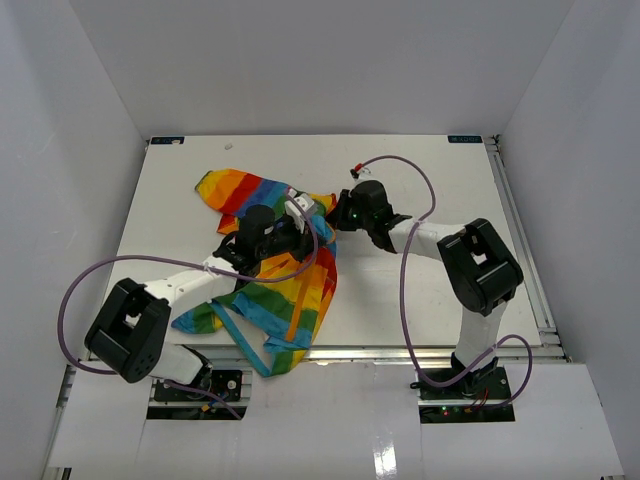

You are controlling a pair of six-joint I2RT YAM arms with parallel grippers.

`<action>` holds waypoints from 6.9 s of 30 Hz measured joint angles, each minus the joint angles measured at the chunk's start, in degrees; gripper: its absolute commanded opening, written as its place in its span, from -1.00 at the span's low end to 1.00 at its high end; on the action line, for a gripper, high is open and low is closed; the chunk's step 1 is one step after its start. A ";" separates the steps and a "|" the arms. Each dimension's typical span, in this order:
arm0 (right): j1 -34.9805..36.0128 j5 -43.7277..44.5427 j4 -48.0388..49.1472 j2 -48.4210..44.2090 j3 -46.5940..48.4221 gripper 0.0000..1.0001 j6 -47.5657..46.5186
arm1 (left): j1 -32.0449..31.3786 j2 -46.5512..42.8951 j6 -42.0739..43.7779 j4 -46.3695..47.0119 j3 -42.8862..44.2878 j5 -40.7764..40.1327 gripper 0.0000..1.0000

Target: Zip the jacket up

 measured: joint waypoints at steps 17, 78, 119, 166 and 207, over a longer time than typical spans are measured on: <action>-0.07 -5.25 -1.62 4.03 1.70 -0.59 2.37 | 3.25 -3.85 -3.91 9.98 -7.21 1.64 -1.00; 6.04 -31.50 42.36 -14.06 -29.69 -0.20 -54.46 | 5.00 -4.92 -17.96 3.40 -2.48 4.29 -1.00; 7.27 -21.36 43.99 -18.13 -33.43 -0.85 -45.52 | 5.09 -9.89 -15.82 -7.78 -2.87 -5.04 0.18; 3.40 -22.95 16.43 -28.22 -24.86 -0.85 -48.93 | 1.48 -11.64 -14.57 -6.62 -10.61 5.94 -1.00; -13.24 -26.13 23.65 9.70 4.66 -0.85 -27.56 | 0.83 -26.64 -15.58 -11.59 -13.86 -9.13 -1.00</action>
